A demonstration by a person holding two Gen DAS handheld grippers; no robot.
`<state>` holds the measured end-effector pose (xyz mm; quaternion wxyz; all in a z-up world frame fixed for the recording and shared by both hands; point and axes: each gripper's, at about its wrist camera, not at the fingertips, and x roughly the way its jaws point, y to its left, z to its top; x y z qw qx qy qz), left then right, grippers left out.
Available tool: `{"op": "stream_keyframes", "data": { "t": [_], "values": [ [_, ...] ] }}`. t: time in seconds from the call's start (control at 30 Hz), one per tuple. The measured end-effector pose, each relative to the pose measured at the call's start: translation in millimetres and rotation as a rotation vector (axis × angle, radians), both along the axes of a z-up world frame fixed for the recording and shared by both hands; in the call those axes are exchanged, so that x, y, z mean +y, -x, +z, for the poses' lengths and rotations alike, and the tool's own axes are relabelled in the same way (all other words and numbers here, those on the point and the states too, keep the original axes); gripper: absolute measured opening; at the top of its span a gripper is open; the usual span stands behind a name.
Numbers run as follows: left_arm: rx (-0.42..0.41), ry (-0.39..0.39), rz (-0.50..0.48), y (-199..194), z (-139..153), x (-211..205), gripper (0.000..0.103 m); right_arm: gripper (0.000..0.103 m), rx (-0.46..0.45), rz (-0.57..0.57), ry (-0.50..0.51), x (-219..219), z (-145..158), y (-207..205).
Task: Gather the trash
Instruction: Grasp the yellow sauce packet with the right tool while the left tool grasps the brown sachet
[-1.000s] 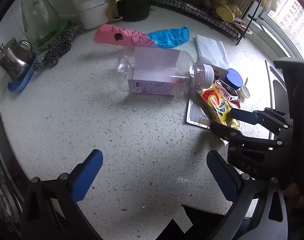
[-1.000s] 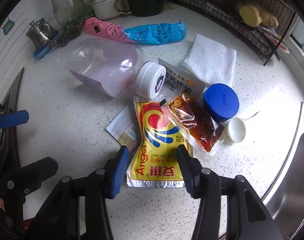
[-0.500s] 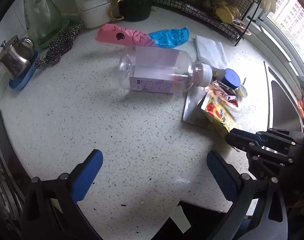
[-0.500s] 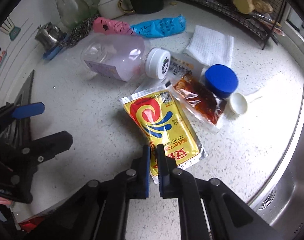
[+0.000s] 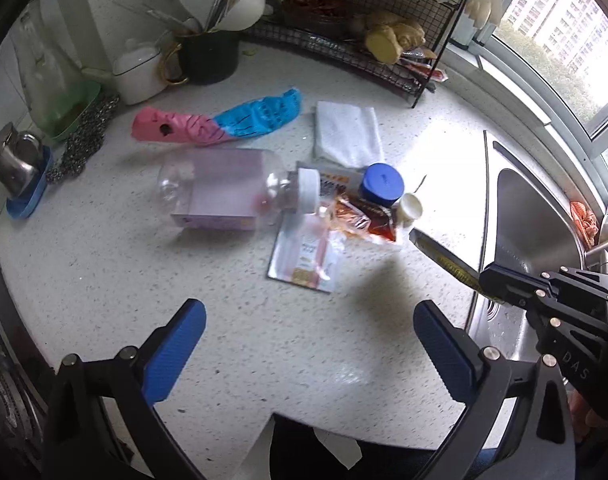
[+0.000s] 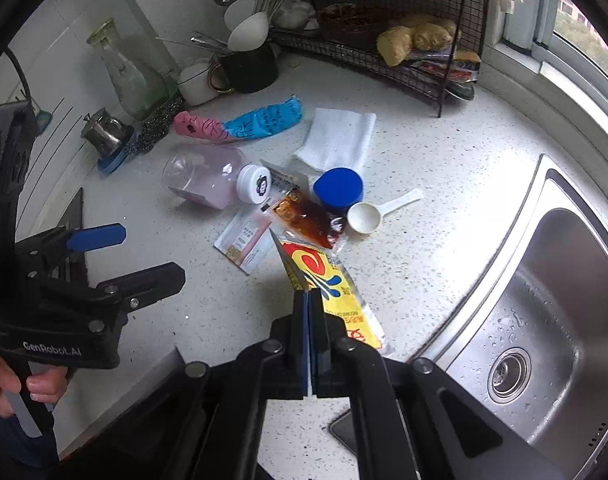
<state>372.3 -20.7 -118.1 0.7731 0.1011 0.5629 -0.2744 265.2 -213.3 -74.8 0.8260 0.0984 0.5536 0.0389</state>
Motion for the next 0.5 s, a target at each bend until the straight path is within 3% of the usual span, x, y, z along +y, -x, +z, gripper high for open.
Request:
{"op": "stream_keyframes", "data": {
  "t": [0.3,0.5],
  "values": [
    [0.047,-0.009,0.087,-1,-19,-47,0.103,0.000,-0.064,-0.028,0.036,-55,12,-5],
    [0.116,-0.033,0.266,-17,-53,-65,0.103,0.000,-0.099,0.036,0.059,-72,4,-28]
  ]
}}
